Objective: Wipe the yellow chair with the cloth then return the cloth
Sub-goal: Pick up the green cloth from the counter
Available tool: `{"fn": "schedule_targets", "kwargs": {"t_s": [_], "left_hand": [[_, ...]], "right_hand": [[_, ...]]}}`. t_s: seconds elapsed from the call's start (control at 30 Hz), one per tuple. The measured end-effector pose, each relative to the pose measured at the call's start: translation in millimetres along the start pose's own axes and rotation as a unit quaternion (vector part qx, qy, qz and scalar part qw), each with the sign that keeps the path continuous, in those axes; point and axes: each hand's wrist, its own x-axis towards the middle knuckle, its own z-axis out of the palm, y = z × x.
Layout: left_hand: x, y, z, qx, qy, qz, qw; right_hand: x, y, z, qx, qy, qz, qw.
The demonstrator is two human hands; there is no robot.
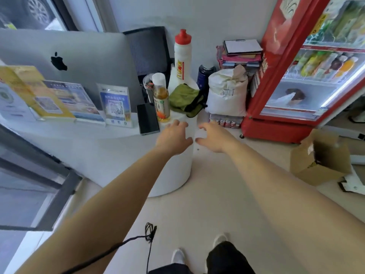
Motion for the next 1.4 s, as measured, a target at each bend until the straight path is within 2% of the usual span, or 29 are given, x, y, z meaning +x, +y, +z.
{"fn": "schedule_targets", "kwargs": {"t_s": [0.13,0.33,0.4,0.47,0.6,0.7,0.77,0.87,0.93,1.0,1.07,1.1,1.17,1.27,1.33,1.4], "left_hand": [[65.4,12.5,9.7,-0.005,0.063,0.022,0.998],[162.7,27.2,31.8,-0.012,0.168,-0.03,0.985],[186.9,27.1,40.2,0.005,0.154,-0.101,0.983],[202.1,30.1,49.0,0.043,0.099,-0.161,0.981],[214.6,35.1,64.4,0.109,0.102,-0.182,0.972],[213.3,33.2,67.6,0.073,0.122,-0.195,0.97],[211.3,36.4,68.8,0.051,0.15,-0.195,0.968],[207.1,48.2,63.3,0.028,0.205,-0.159,0.965],[201.3,60.5,56.3,0.028,0.24,-0.139,0.96],[189.7,75.5,50.2,0.002,0.267,-0.146,0.953],[174.6,94.3,47.4,-0.076,0.297,-0.178,0.935],[165.3,102.9,45.9,-0.148,0.309,-0.205,0.917],[140.4,118.9,45.9,-0.321,0.329,-0.256,0.851],[97.2,142.8,52.1,-0.477,0.362,-0.327,0.731],[63.0,157.8,65.2,-0.559,0.385,-0.387,0.624],[29.1,163.8,76.3,-0.634,0.403,-0.415,0.513]], "right_hand": [[78.4,15.4,-19.3,0.051,0.039,-0.004,0.998],[192.5,58.7,-50.8,0.181,0.085,0.013,0.98],[224.8,65.2,-55.2,0.249,0.056,0.034,0.966],[247.8,64.9,-56.0,0.318,-0.003,0.054,0.947],[278.0,63.4,-46.3,0.382,-0.083,0.09,0.916],[283.7,76.1,-36.4,0.394,-0.103,0.137,0.903],[282.8,85.0,-33.0,0.445,-0.139,0.152,0.872],[277.7,93.8,-41.2,0.545,-0.202,0.184,0.793],[267.7,94.8,-50.2,0.57,-0.211,0.153,0.779],[251.9,90.1,-60.8,0.579,-0.171,0.089,0.792],[231.7,89.0,-67.8,0.591,-0.117,0.034,0.797],[220.7,88.7,-68.7,0.593,-0.098,0.018,0.799],[200.5,92.7,-63.7,0.584,-0.085,0.016,0.807],[163.5,98.7,-49.0,0.534,-0.149,0.01,0.832],[134.8,106.8,-34.0,0.475,-0.221,0.009,0.851],[109.5,108.1,-18.2,0.441,-0.339,0.024,0.831]]}}
